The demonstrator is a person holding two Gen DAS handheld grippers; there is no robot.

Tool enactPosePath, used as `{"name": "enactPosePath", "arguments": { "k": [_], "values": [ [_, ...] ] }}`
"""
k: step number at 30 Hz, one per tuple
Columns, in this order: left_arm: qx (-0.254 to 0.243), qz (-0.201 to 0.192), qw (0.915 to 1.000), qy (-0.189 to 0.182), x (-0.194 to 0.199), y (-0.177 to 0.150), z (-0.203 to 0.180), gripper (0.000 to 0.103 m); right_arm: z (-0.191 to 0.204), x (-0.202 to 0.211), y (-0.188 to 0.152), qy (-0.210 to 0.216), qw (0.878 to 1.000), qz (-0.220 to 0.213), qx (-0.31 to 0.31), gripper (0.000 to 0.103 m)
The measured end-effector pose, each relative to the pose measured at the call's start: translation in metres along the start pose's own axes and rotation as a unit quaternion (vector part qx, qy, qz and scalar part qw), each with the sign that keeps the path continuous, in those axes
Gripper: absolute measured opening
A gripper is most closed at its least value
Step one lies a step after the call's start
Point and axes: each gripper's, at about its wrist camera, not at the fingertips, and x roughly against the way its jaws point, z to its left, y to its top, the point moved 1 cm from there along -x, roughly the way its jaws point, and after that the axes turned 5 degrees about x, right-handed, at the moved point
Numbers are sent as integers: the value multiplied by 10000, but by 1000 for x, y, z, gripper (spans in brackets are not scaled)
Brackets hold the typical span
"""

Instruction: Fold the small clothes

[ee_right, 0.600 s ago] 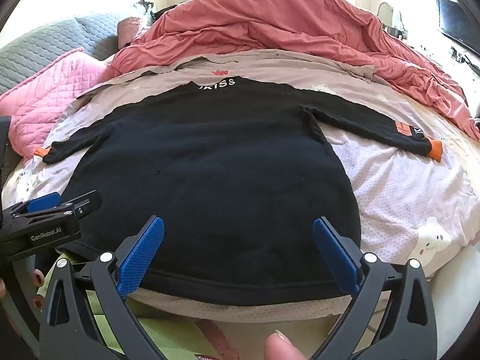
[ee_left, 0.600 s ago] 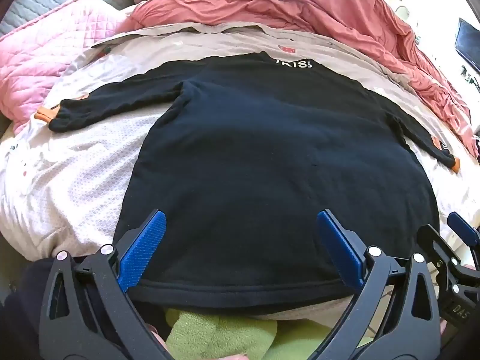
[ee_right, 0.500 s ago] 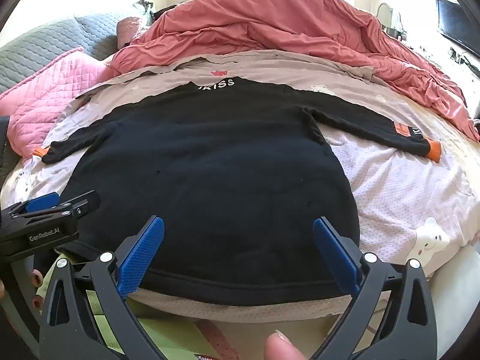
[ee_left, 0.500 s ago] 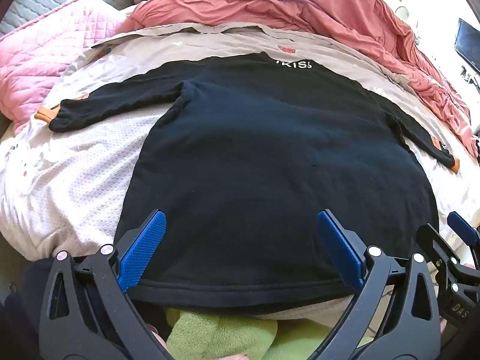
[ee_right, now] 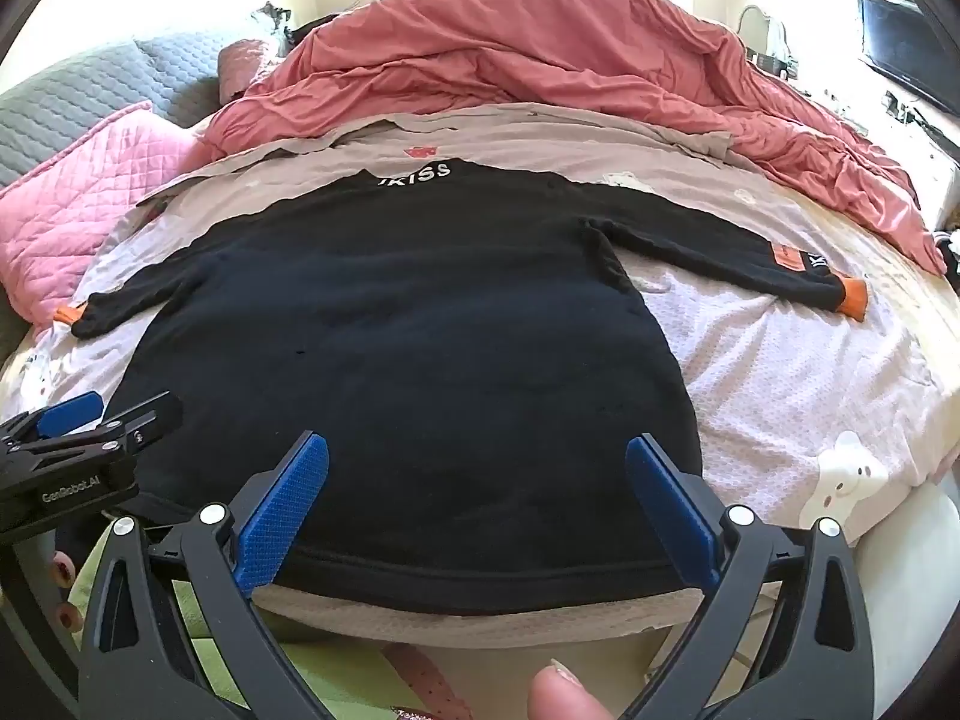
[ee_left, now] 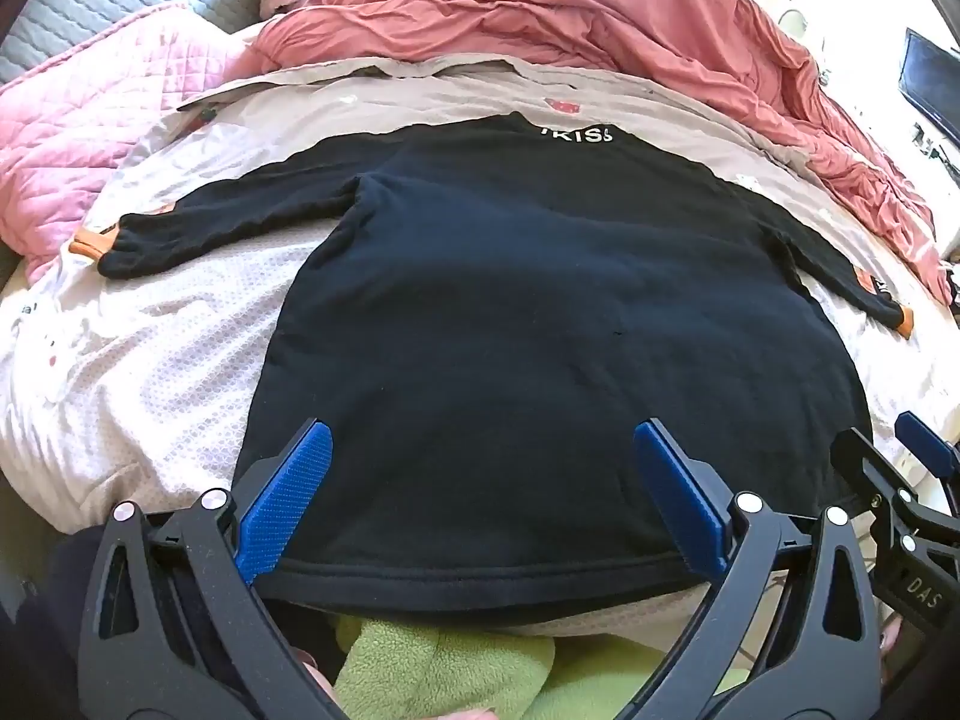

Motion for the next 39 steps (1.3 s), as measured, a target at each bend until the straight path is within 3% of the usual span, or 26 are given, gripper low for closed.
{"name": "enactPosePath", "arguments": {
  "k": [39],
  "values": [
    [-88,4,10000,27,-1,-3,-6,95,-4,-4,-6,3,9998,95,-160,99]
  ]
}}
